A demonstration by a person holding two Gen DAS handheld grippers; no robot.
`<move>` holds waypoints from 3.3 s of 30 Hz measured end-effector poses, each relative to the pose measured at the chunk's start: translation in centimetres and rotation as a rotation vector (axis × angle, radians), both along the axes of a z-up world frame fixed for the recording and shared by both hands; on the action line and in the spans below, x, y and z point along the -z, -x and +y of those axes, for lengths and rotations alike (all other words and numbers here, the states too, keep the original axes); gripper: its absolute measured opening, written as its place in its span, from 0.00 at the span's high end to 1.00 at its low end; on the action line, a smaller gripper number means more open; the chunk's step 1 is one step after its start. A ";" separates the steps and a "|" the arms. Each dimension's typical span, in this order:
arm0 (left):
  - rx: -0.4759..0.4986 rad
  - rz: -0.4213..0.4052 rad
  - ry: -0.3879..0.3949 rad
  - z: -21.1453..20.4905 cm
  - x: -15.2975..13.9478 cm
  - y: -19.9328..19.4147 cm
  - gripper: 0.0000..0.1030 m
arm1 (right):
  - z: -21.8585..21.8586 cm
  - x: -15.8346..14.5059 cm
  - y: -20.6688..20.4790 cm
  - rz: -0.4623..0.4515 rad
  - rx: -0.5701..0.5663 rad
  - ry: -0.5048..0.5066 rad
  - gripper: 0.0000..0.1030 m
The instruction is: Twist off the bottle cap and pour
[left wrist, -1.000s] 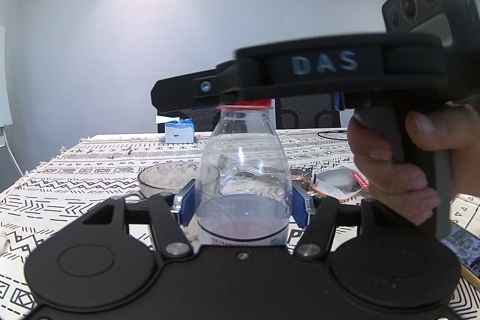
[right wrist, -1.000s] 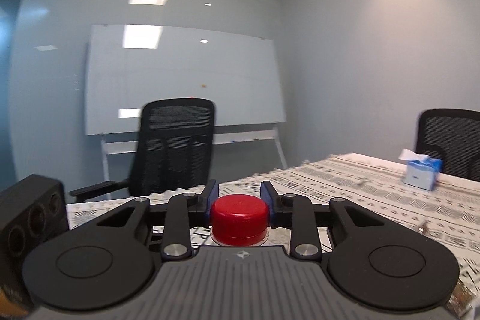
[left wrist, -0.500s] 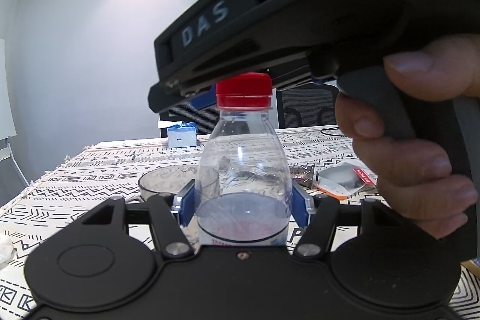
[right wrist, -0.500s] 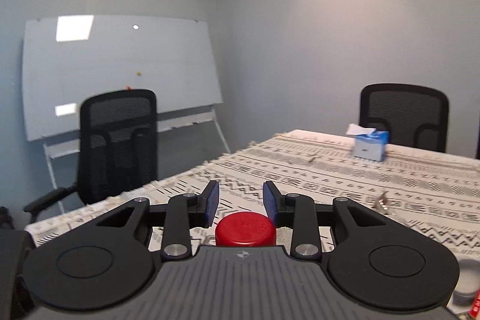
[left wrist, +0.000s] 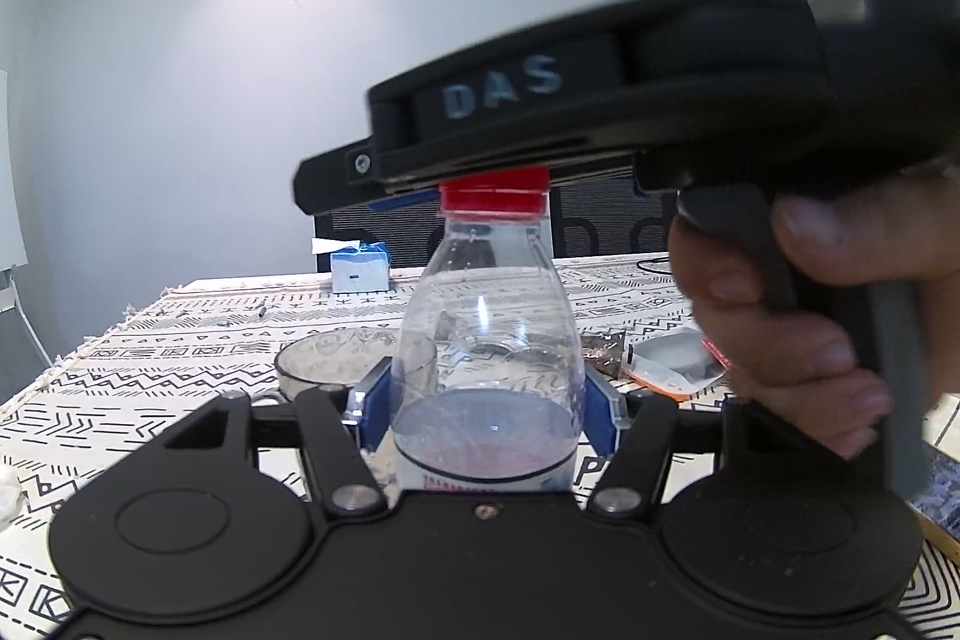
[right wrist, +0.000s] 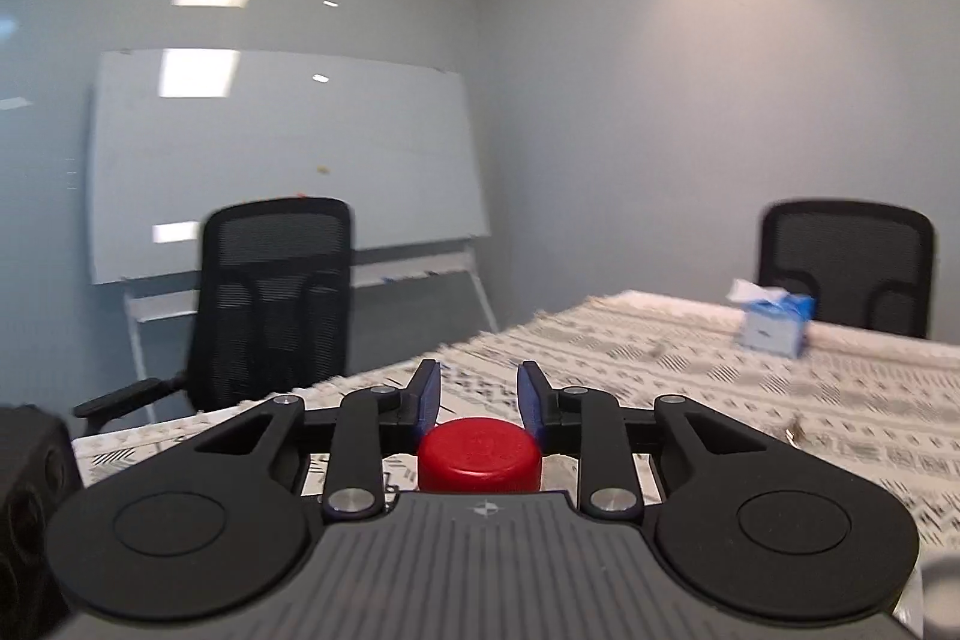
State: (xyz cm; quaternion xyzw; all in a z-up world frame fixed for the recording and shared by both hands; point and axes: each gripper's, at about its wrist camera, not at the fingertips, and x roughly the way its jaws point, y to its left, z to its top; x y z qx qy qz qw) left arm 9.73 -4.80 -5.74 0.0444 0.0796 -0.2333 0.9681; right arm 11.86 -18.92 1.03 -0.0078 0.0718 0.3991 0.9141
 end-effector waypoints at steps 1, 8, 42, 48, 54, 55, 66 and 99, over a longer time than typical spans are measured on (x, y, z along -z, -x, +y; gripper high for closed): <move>0.004 0.001 0.001 0.0 0.0 -0.1 0.38 | -0.5 0.1 -0.4 -0.009 -0.055 -0.011 0.76; 0.000 0.003 0.009 0.3 0.0 -0.4 0.38 | -1.6 -1.3 -2.1 0.030 -0.145 -0.028 0.82; -0.017 0.014 0.016 0.3 0.4 -0.8 0.37 | -2.5 -1.2 0.1 0.154 0.065 -0.030 0.44; -0.024 0.014 0.010 0.2 0.3 -0.7 0.37 | -2.4 -1.1 -0.1 0.165 0.063 -0.043 0.43; -0.030 0.007 -0.002 0.0 0.3 -0.5 0.36 | -1.5 -0.8 1.3 0.049 0.141 -0.040 0.44; -0.033 0.004 -0.006 -0.1 0.2 -0.4 0.36 | -1.2 -0.7 1.6 0.024 0.160 -0.034 0.44; -0.055 -0.001 -0.031 -0.4 0.2 0.1 0.37 | 1.4 0.0 0.9 0.061 0.212 0.013 0.67; -0.037 0.022 0.003 0.8 0.5 -0.7 0.37 | -3.2 -1.6 -3.4 0.011 -0.373 0.037 0.71</move>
